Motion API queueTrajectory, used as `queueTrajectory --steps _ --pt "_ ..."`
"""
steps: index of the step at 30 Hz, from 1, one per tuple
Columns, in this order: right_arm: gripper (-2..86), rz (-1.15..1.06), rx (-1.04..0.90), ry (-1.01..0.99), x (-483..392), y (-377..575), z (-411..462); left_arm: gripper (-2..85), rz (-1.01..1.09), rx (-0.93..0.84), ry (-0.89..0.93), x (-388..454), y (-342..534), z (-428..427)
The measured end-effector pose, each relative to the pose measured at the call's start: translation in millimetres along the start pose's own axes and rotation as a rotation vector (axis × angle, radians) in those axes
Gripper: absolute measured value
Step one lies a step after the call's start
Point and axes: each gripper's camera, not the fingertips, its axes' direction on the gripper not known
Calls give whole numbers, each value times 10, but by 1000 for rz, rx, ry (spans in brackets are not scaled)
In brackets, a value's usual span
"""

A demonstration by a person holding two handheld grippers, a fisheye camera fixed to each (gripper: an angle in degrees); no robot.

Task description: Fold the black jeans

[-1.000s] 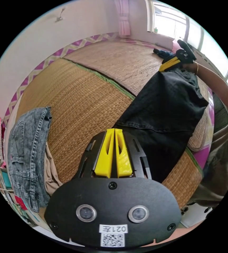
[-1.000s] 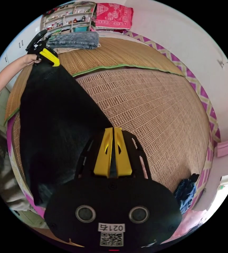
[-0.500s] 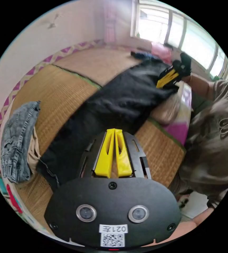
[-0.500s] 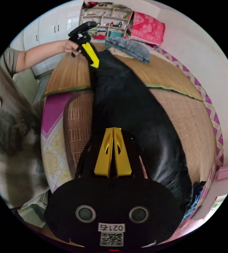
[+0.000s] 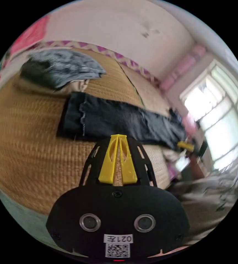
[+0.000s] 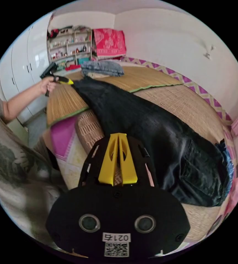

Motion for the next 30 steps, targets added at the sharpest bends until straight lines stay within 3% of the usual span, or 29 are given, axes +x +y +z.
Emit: queueTrajectory --steps 3,7,19,23,26,30 --pt "-9 86 71 -85 -53 300 -49 2 -303 131 99 -512 432 -382" --pt "-8 162 107 -157 -147 739 38 113 -520 229 112 -877 808 -652" --pt "-6 370 249 -331 25 1831 252 112 -560 265 -66 -769 274 -1042" --pt "-6 402 257 -316 65 2103 448 90 -595 317 -49 -690 161 -1104" --pt "-6 409 251 -335 66 2257 610 28 -651 348 -34 -642 145 -1180" --pt "-6 427 256 -335 63 2470 757 -6 -636 395 76 -351 98 -1424"
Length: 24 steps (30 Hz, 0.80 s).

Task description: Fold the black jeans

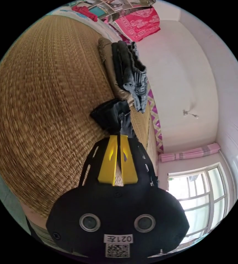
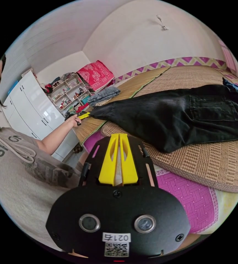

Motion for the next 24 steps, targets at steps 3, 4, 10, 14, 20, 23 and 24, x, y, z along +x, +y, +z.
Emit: queueTrajectory --steps 3,4,10,14,20,23,24 --pt "-6 19 6 -13 117 183 49 -8 174 51 -2 942 166 -227" --pt "-6 24 9 -14 159 257 66 -9 278 77 -10 1488 299 -293" --pt "-6 50 27 -22 371 606 146 -9 938 45 -26 4679 2037 199" --pt "-6 77 57 -27 501 848 168 -9 1261 -48 -118 5933 3581 1234" --pt "-6 108 90 -33 649 1193 158 -10 1413 -464 -390 5906 5319 3486" --pt "-6 121 106 -25 715 1359 128 -10 1435 -293 -374 6386 5511 3255" --pt "-6 125 109 -23 728 1391 124 -10 1469 -242 -363 6672 5606 3155"
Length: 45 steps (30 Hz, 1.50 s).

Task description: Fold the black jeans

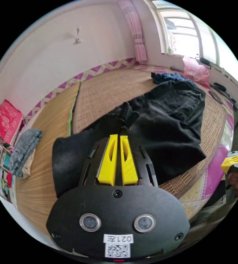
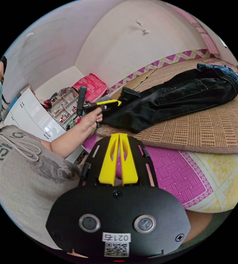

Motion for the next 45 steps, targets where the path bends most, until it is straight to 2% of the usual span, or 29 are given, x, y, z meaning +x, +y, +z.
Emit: queueTrajectory --steps 3,5,7,14,15,17,18,21,23,25,27,29,35,38,41,45 --pt "-6 11 14 3 80 134 -8 -10 64 38 3 346 -505 -247" --pt "-6 20 27 6 134 226 13 -10 112 -19 39 631 -706 -66" --pt "-6 28 40 5 157 285 24 -10 186 -167 29 1026 -767 440" --pt "4 50 129 112 253 361 -143 -9 122 -12 -52 1104 -1130 200" --pt "6 53 143 126 276 344 -177 -9 119 -14 -49 1113 -1193 270" --pt "36 83 193 190 411 226 -315 -7 176 -171 3 1208 -1260 683" --pt "50 101 203 212 463 188 -349 -5 197 -111 -29 1235 -1294 605" --pt "93 240 258 349 823 15 -500 14 219 -160 9 1130 -1409 623" --pt "118 433 310 405 1238 -62 -602 40 163 -149 104 895 -1437 593" --pt "130 574 344 436 1503 -103 -633 74 65 -140 299 481 -1444 574" --pt "124 694 369 452 1673 -169 -624 91 43 -131 358 274 -1416 541" --pt "83 887 367 505 1828 -261 -551 93 51 -126 318 160 -1365 468" --pt "6 1096 407 391 1982 -309 -457 50 29 -143 263 -249 -1142 235" --pt "0 1103 461 343 1961 -222 -521 3 -21 -89 304 -582 -958 46" --pt "0 1060 562 188 1990 -25 -608 -6 -49 -65 298 -867 -757 -98" --pt "2 989 598 139 2003 102 -719 -9 -58 -53 277 -1132 -503 -228"
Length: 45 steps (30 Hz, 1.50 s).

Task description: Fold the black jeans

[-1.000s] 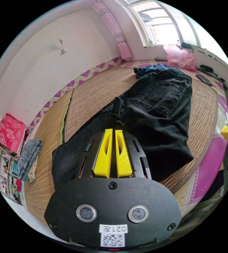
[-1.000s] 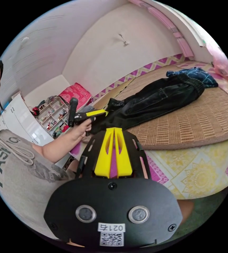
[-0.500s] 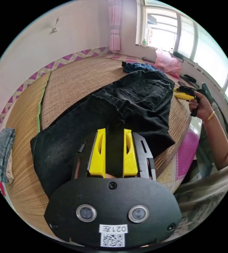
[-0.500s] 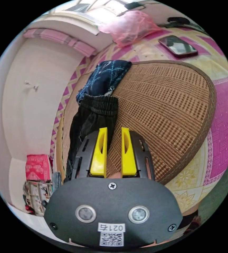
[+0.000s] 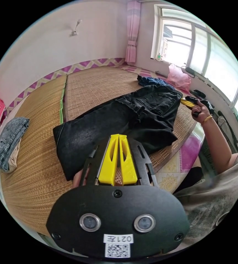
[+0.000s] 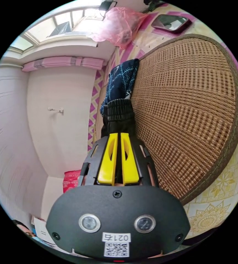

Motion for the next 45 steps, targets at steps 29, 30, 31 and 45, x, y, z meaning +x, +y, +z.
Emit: queueTrajectory --steps 29,30,31,45 --pt "109 -74 63 93 -704 -323 -493 -10 -87 27 107 -981 1107 -236" --pt "111 -93 78 118 -777 -307 -530 -10 -95 35 109 -1024 1175 -280" --pt "114 -117 101 162 -901 -297 -593 -10 -106 40 112 -1071 1244 -316" --pt "51 -114 -9 74 -2013 -775 -466 -10 -142 43 147 -1275 1880 -347"
